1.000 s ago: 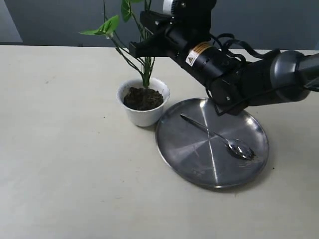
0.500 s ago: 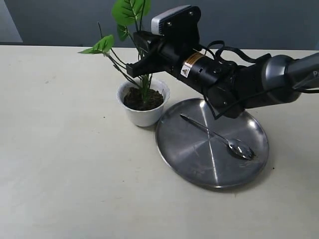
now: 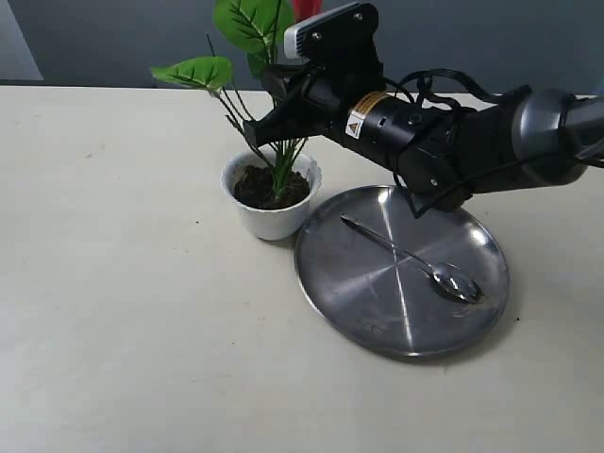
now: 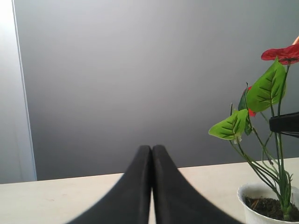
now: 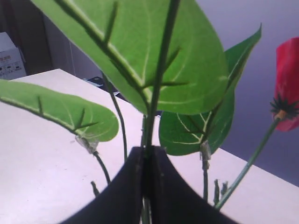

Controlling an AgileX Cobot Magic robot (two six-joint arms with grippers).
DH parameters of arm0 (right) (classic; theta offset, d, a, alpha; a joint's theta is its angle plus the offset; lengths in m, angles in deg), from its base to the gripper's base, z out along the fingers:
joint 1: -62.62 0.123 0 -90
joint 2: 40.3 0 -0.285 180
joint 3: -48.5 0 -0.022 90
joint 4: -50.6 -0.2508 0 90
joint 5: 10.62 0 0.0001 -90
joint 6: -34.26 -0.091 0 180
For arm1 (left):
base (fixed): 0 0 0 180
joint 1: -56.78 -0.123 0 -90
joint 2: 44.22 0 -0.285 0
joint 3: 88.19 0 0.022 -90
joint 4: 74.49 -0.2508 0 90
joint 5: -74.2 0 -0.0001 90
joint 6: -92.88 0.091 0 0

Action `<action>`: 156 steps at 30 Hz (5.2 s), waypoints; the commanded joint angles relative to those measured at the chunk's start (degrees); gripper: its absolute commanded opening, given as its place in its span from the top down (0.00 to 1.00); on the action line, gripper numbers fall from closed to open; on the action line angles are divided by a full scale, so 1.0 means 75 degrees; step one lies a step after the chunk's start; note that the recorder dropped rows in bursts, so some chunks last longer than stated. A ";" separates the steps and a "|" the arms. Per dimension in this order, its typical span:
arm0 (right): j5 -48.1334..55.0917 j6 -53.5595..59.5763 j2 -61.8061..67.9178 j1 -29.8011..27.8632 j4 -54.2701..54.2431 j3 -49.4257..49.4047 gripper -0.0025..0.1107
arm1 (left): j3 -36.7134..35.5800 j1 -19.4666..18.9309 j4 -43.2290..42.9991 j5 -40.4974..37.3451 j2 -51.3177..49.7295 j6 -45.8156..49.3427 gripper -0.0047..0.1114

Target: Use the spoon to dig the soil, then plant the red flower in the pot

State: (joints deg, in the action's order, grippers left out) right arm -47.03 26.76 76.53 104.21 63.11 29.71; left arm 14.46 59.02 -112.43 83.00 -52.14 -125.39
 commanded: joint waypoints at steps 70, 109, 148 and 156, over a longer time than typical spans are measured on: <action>1.0728 -0.0026 -0.5877 0.2988 -0.4198 -0.0171 0.98 | 0.0017 0.0036 0.0023 0.0018 0.0018 -0.0018 0.96; 0.6678 0.1459 -1.4323 -0.3988 -0.4813 -0.6918 0.98 | 0.0017 0.0036 0.0023 0.0033 0.0018 -0.0017 0.96; 0.6793 0.0904 -1.4539 -0.4171 -0.1770 -0.7790 0.98 | 0.0017 0.0036 0.0023 0.0032 0.0018 -0.0017 0.96; 0.6793 0.0904 -1.4539 -0.4171 -0.1770 -0.7790 0.98 | 0.0017 0.0036 0.0023 0.0032 0.0018 -0.0017 0.96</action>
State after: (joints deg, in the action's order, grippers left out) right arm 4.28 33.57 -32.28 73.20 49.23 -28.63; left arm 14.46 59.02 -112.43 83.00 -52.14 -125.39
